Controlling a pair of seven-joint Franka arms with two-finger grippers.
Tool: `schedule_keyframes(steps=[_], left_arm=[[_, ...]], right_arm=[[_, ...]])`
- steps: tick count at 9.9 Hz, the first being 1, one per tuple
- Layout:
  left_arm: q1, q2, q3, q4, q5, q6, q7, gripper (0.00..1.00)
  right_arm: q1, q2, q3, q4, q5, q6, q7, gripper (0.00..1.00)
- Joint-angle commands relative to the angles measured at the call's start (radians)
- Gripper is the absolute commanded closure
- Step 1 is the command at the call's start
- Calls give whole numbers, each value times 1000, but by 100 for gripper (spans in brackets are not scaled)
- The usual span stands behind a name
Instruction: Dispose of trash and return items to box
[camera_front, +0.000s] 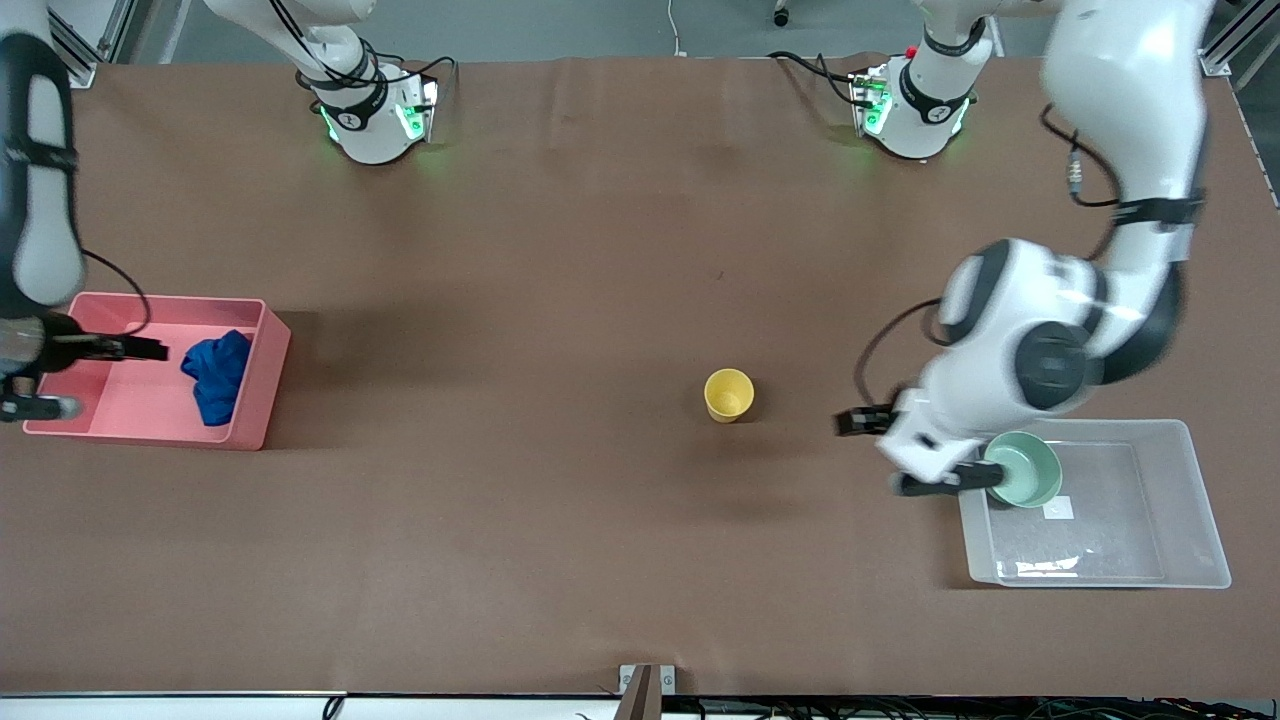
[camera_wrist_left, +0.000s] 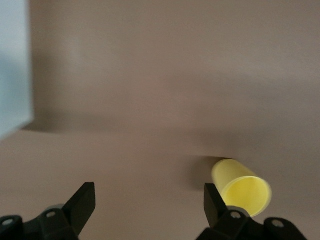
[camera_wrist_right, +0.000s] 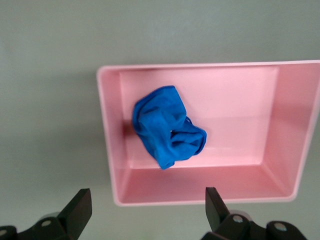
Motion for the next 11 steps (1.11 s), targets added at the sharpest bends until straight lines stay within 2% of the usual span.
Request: schedule_keyframes(steps=[1,2,4,5,6,7,9,10,11], left_arm=[[-92,78,10,-25,11,88,-142,10],[-109,102,10,-25,13,106,-172,14],[-132,119,13,-80,13,155,-180,19],[-132,123,13,-121,13,215,-181,23],[-132,124,11,-163,13,249,-181,31],[-132,124,11,-178,13,252,-181,37],[-132,124,11,-183,11,252,-181,79],[-132,127,11,-178,11,255,-181,93],[-131,126,10,-172,10,259,-183,100]], right_arm=[[25,-141,23,-4,-4,-65,136,0],[17,-198,61,1,-4,-104,185,0],[8,-298,74,12,3,-181,191,0],[8,-306,77,83,6,-259,197,0],[-13,-298,112,202,6,-371,200,0],[-47,-295,161,248,6,-399,200,0],[-35,-297,166,190,-4,-360,197,0],[-32,-297,167,190,-6,-347,195,0],[-32,-297,169,190,-6,-346,194,0]])
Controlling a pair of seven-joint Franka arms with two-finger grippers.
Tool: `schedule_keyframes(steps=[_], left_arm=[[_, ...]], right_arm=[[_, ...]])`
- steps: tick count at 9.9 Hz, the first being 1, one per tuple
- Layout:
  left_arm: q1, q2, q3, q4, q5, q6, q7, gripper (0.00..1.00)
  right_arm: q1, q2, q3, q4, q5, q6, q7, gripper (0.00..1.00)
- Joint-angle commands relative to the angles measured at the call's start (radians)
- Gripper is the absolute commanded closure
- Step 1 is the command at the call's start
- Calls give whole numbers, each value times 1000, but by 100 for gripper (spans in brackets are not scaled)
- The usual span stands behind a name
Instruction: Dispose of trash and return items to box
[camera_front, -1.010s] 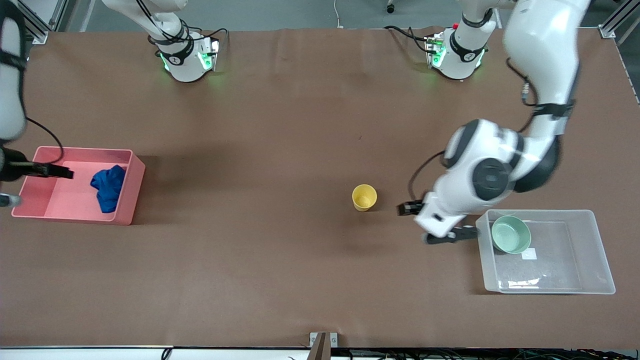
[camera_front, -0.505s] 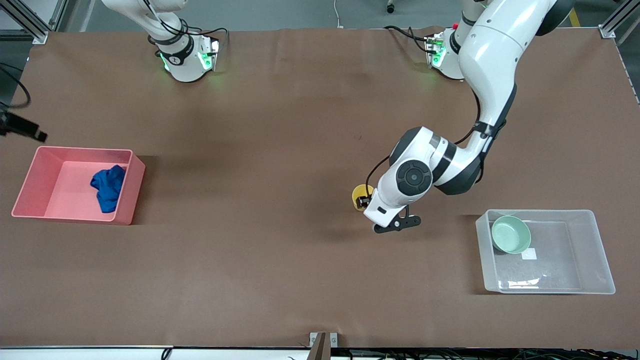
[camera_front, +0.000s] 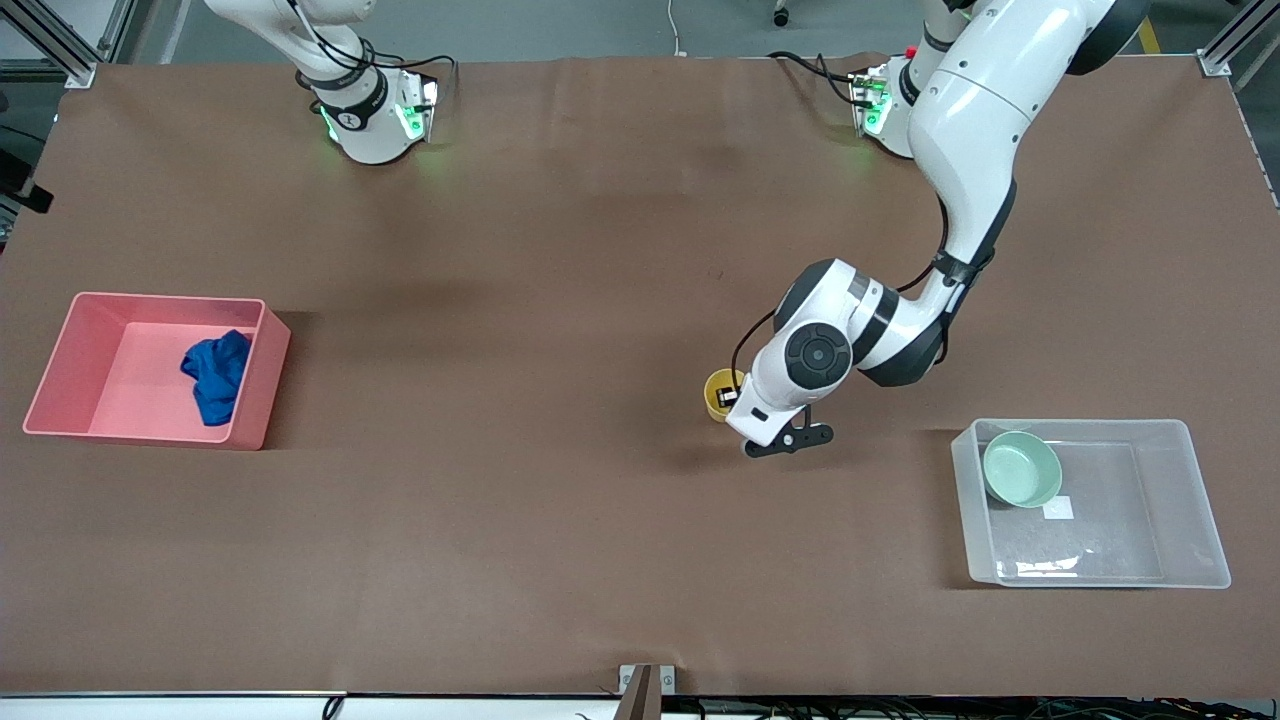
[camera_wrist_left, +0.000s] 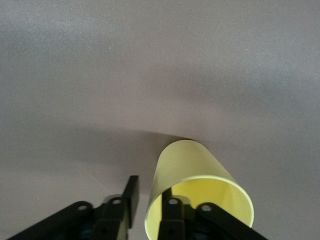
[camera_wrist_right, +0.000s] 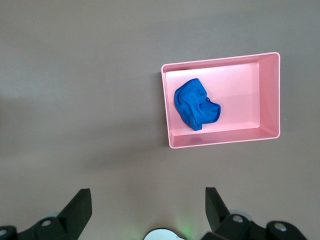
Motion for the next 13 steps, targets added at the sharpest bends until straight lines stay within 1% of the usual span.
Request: schedule_keyframes(steps=[1,2,3,4,5,6,7,9,10,11,13], left_arm=[[2,-3,5,-10,9,22,-8,100],[17,-31,7,14,11,11,-1,100],[72,-99,8,28,11,-27,12,100],[156,-151,-4,44,1,-44,25,100],[231,-185,-8,76,0,-77,108,100],[302,-189,-5,105,4,-116,243,100],[384,-189,-7,111,7,-142,380,100],[524,-178,4,105,12,-151,638,100],[590,-160,2,108,14,-162,727,100],[624,-141,4,108,14,-176,783,100],[651,-76,5,107,14,-176,800,100]], right_arm=[[-16,-6,15,-13,-6,14,3,0],[-16,-6,15,-13,-7,14,3,0],[-14,-6,14,-13,-9,14,2,0],[-14,-6,14,-13,-11,14,2,0],[-13,-6,14,-13,-11,14,2,0],[-13,-6,14,-13,-11,14,2,0],[-14,-6,14,-13,-11,14,2,0],[-16,-6,14,-13,-9,14,2,0],[-16,-6,14,-13,-9,14,2,0],[-18,-6,14,-13,-9,14,2,0],[-19,-6,12,-13,-9,14,2,0]])
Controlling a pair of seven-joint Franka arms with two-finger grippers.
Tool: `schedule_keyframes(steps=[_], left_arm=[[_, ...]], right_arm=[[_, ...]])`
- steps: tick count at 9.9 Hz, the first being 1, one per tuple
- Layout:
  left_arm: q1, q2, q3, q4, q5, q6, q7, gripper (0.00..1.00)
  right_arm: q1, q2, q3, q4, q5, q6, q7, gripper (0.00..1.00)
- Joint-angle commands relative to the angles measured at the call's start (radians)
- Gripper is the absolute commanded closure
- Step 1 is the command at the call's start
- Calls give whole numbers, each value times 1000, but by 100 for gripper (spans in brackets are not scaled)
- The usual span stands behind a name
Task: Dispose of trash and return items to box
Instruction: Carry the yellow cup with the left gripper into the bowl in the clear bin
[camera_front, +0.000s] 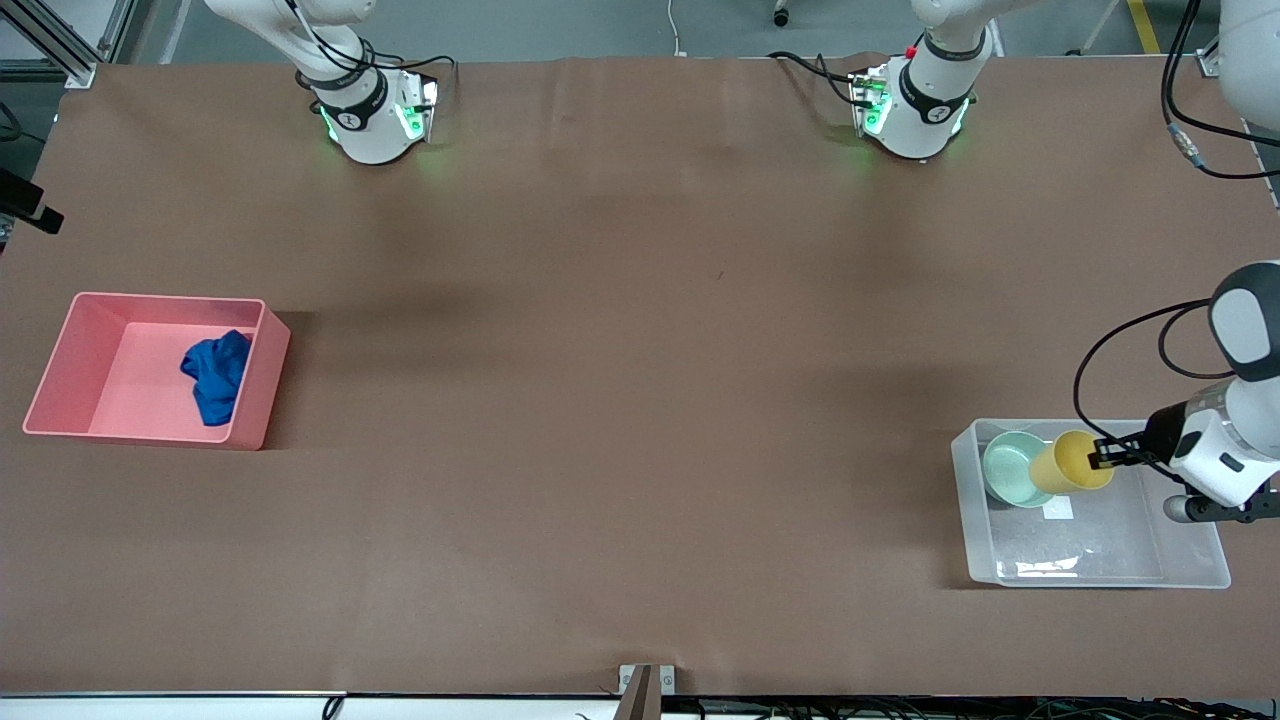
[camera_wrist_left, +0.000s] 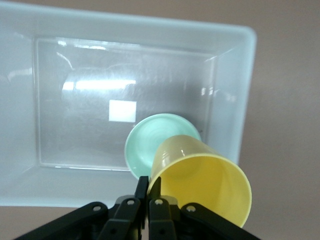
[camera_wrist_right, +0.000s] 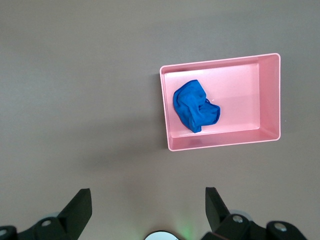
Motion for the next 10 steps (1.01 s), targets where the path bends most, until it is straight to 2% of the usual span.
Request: schedule_keyframes(steps=[1,4,6,7,8,9,10], left_arm=[[-8,84,-6,-1,10,-6,4,99],[-9,147,-6,-2,80,-4,-13,99],[-8,169,-6,2,84,5,-13,98],[-8,178,-5,2,81,5,-15,85],[-6,178,-6,3,79,8,-15,32],[1,161,-9,6,79,8,-9,0],[-6,103,-11,26,85,1,-7,0]], right_arm=[[-14,-16,11,-12,-8,3,0,0],[-14,-16,11,-12,-8,3,0,0],[-15,-16,11,-14,-8,3,-1,0],[-15,-16,11,-12,-8,3,-1,0],[-15,-16,11,-14,-8,3,-1,0],[-15,-14,11,-12,-8,3,-1,0],[-15,-16,11,-12,-8,3,-1,0]])
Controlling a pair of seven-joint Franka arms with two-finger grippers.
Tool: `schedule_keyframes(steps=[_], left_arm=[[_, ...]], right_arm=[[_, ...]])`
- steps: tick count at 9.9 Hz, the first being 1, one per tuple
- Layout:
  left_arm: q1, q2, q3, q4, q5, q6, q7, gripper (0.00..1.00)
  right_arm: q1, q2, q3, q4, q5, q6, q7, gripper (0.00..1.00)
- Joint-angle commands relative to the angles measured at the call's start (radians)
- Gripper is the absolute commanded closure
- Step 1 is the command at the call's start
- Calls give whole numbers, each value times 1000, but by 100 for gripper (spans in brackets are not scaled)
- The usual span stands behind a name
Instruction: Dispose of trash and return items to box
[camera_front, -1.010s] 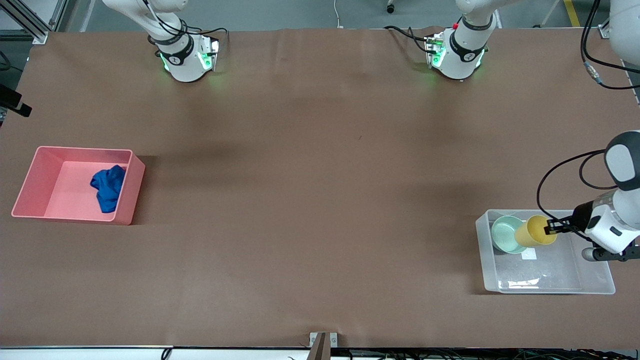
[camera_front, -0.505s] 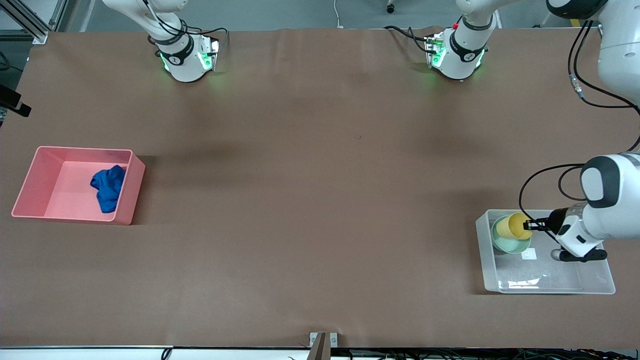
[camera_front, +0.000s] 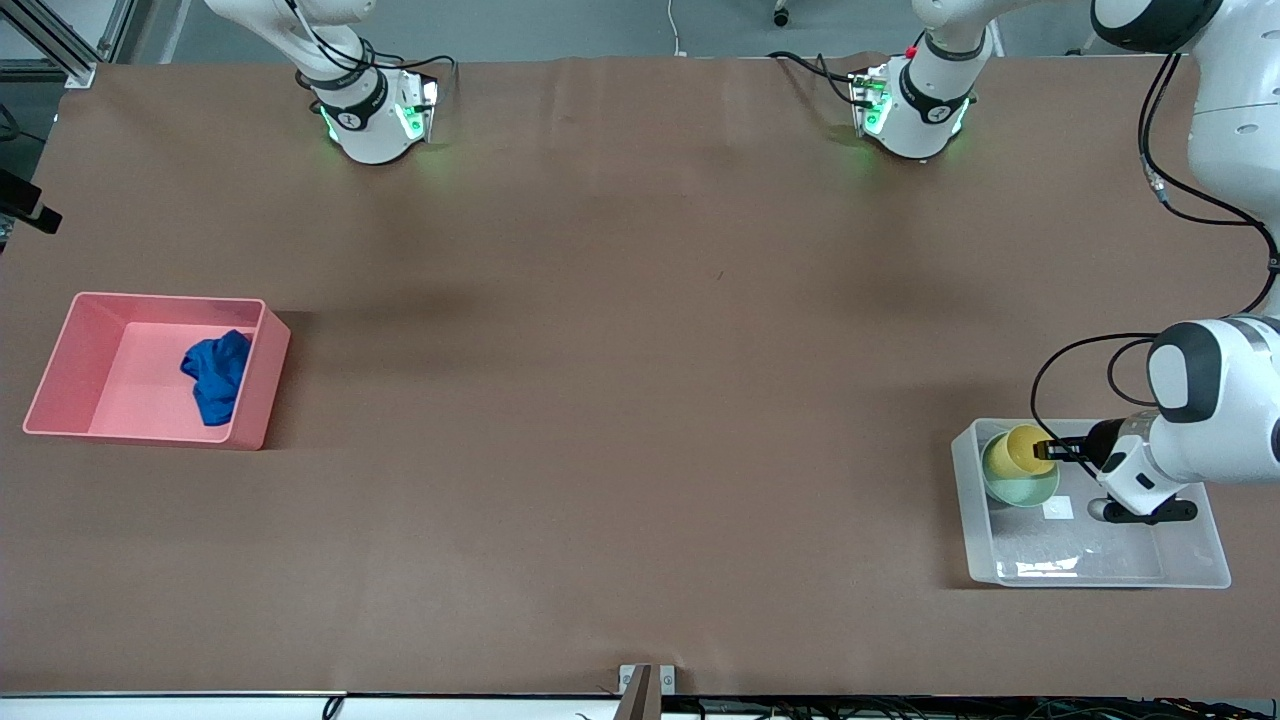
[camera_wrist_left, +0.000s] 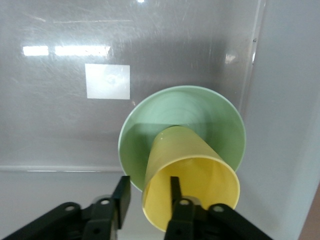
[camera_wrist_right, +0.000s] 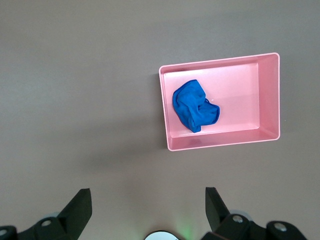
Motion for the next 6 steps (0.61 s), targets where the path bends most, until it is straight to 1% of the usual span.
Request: schedule_keyframes(steps=[1,2,3,4,6], left_arm=[[-3,-105,-16,21,26,-18,-7,0],[-4,-191,-19,19,23,-32,11,0],[3,-254,-49,23,23,-55,26,0],[3,-317,-59,26,21,-63,49,0],[-1,-446,-95,26,-21,-160,51,0]], right_arm=[[-13,-15,12,-12,-8,3,-1,0],[-13,-14,12,-12,-8,3,-3,0],[-13,-14,12,-12,-8,3,-1,0],[-13,-14,12,-12,-8,3,-1,0],[-13,-14,12,-14,-8,3,-1,0]])
